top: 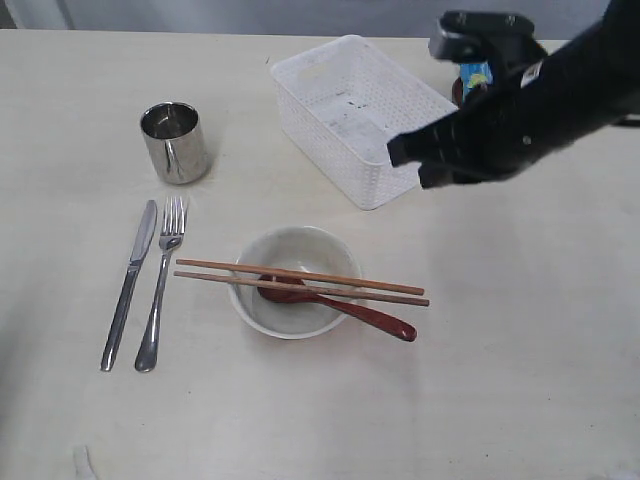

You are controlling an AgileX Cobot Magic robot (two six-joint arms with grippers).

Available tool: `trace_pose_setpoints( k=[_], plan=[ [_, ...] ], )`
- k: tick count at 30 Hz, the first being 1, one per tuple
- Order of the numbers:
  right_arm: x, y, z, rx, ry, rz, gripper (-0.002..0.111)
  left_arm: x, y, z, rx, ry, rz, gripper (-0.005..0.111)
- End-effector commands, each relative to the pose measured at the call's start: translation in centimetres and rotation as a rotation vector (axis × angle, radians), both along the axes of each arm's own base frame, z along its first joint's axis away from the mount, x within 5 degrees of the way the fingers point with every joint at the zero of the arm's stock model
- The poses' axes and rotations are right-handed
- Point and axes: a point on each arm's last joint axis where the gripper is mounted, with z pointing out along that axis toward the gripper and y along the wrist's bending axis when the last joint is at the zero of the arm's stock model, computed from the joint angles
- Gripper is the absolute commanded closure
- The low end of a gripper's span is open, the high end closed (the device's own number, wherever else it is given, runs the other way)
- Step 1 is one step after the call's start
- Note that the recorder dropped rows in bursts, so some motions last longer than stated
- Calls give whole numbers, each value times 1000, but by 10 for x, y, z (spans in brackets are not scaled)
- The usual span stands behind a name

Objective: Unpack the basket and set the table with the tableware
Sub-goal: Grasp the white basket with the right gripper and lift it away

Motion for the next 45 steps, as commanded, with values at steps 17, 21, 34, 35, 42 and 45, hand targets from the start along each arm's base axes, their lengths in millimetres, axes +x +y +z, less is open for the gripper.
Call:
trace_pose_setpoints(
  k=[17,21,34,35,42,45],
  plan=[
    [102,74,32,-135,-52,344,54,0,0,-1,0,0,-4,107],
    [112,86,3,-149,2,348,57,0,0,-1,0,0,-4,107],
    [132,86,-57,-264,49,359,108,0,0,-1,0,0,-4,107],
    [134,84,-48,-254,27,349,108,0,0,-1,0,0,-4,107],
    [152,43,46,-168,-164,189,109,0,0,-1,0,0,-4,107],
    [166,0,70,-170,-205,33,109,0,0,-1,0,0,-4,107]
  ],
)
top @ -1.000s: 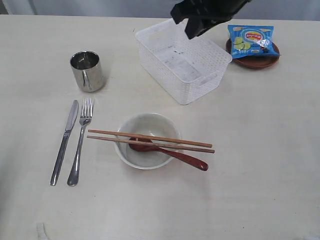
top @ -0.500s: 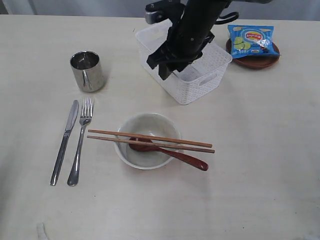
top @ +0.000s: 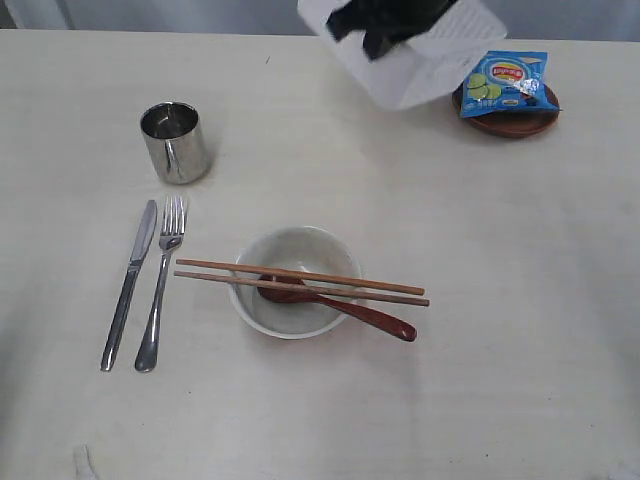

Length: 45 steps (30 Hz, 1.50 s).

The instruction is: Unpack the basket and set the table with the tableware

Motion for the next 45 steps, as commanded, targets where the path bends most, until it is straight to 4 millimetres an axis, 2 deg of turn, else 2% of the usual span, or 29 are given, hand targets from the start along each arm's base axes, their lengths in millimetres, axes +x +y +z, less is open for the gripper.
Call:
trace_pose_setpoints(
  k=[1,2,4,5,6,7,8,9,10,11,12,13,16,18,20,24,27,29,33,41,45],
  plan=[
    [18,-63,35,11,-86,-216,109,0,0,-1,0,0,-4,107],
    [24,-86,35,9,-89,-304,109,0,0,-1,0,0,-4,107],
    [33,-118,28,-2,-71,-431,109,0,0,-1,0,0,-4,107],
    [37,-141,19,-19,-43,-500,109,0,0,-1,0,0,-4,107],
    [40,-155,12,-26,-21,-541,109,0,0,-1,0,0,-4,107],
    [43,-189,-6,-40,27,-615,109,0,0,-1,0,0,-4,107],
    [44,-201,-14,-44,43,-643,109,0,0,-1,0,0,-4,107],
    [46,-230,-32,-50,72,-704,109,0,0,-1,0,0,-4,107],
    [47,-239,-40,-59,89,-724,109,0,0,-1,0,0,-4,107],
    [48,-259,-57,-61,118,-769,109,0,0,-1,0,0,-4,107],
    [48,-266,-64,-65,128,-782,109,0,0,-1,0,0,-4,107],
    [49,-281,-80,-83,154,-807,109,0,0,-1,0,0,-4,107],
    [53,-292,-121,-106,213,-779,109,0,0,-1,0,0,-4,107],
    [57,-287,-138,-60,228,-728,109,0,0,-1,0,0,-4,107],
    [62,-274,-150,66,239,-628,109,0,0,-1,0,0,-4,107],
    [67,-240,-153,179,270,-530,109,0,0,-1,0,0,-4,107],
    [64,-199,-151,232,314,-328,109,0,0,-1,0,0,-4,107],
    [60,-174,-151,228,363,-248,109,0,0,-1,0,0,-4,107],
    [53,-142,-147,224,420,-161,109,0,0,-1,0,0,-4,107],
    [30,-70,-130,206,466,-100,109,0,0,-1,0,0,-4,107],
    [18,-44,-125,175,420,-206,109,0,0,-1,-8,1,-5,107]
  ],
)
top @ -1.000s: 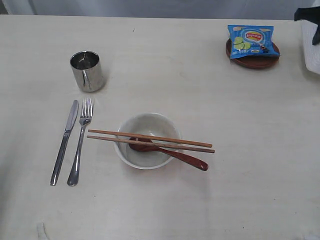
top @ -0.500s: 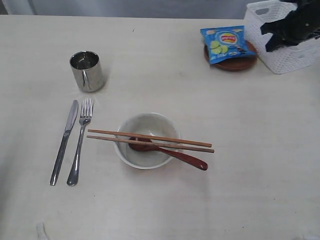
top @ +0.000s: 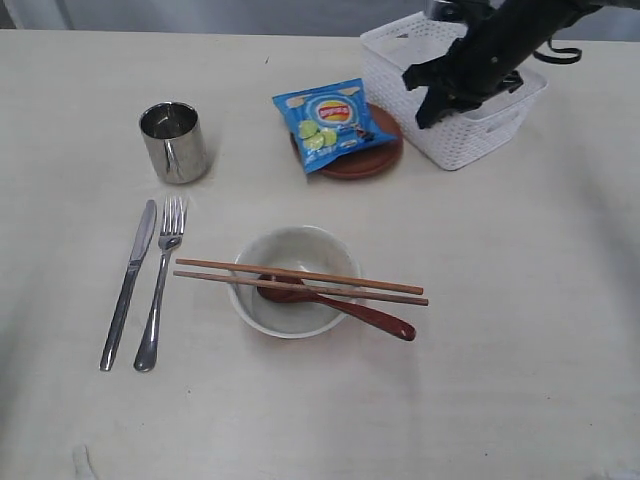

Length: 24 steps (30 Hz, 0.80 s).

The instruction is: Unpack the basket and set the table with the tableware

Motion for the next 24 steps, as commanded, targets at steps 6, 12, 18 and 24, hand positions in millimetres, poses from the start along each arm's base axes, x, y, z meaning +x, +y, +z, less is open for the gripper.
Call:
trace_pose_setpoints(
  k=[6,12,18,24],
  plan=[
    [-22,46,7,24,75,-268,109,0,0,-1,-6,1,-5,107],
    [-27,47,9,-123,80,-406,109,0,0,-1,-6,1,-5,107],
    [-44,38,2,-242,144,-513,109,0,0,-1,-6,1,-5,107],
    [-75,36,-6,-178,185,-634,109,0,0,-1,-6,1,-5,107]
  ],
)
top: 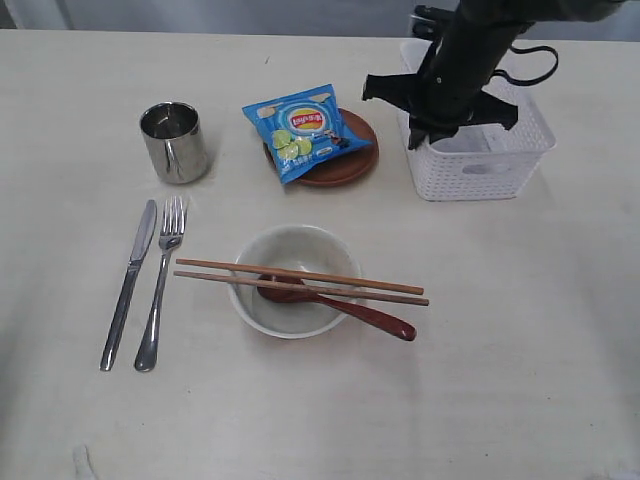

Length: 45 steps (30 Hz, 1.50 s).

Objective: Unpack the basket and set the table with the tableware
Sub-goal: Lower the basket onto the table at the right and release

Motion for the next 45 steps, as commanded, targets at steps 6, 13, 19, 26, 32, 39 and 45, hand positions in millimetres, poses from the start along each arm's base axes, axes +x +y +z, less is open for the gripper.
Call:
trace_pose_setpoints(
  k=[6,13,19,26,32,39,45],
  plan=[
    [-53,12,-9,129,48,-140,109,0,0,-1,-6,1,-5,107],
    [-63,23,2,142,54,-137,109,0,0,-1,-6,1,-5,107],
    [-56,9,4,124,40,-160,109,0,0,-1,-6,1,-5,107],
    [-50,-9,3,96,33,-158,109,0,0,-1,-6,1,-5,107],
    [-51,-9,1,76,41,-79,109,0,0,-1,-6,1,-5,107],
    [-54,-4,0,72,45,-19,109,0,0,-1,-6,1,-5,107],
    [-56,5,0,82,19,2,108,0,0,-1,-6,1,-5,107]
  ],
)
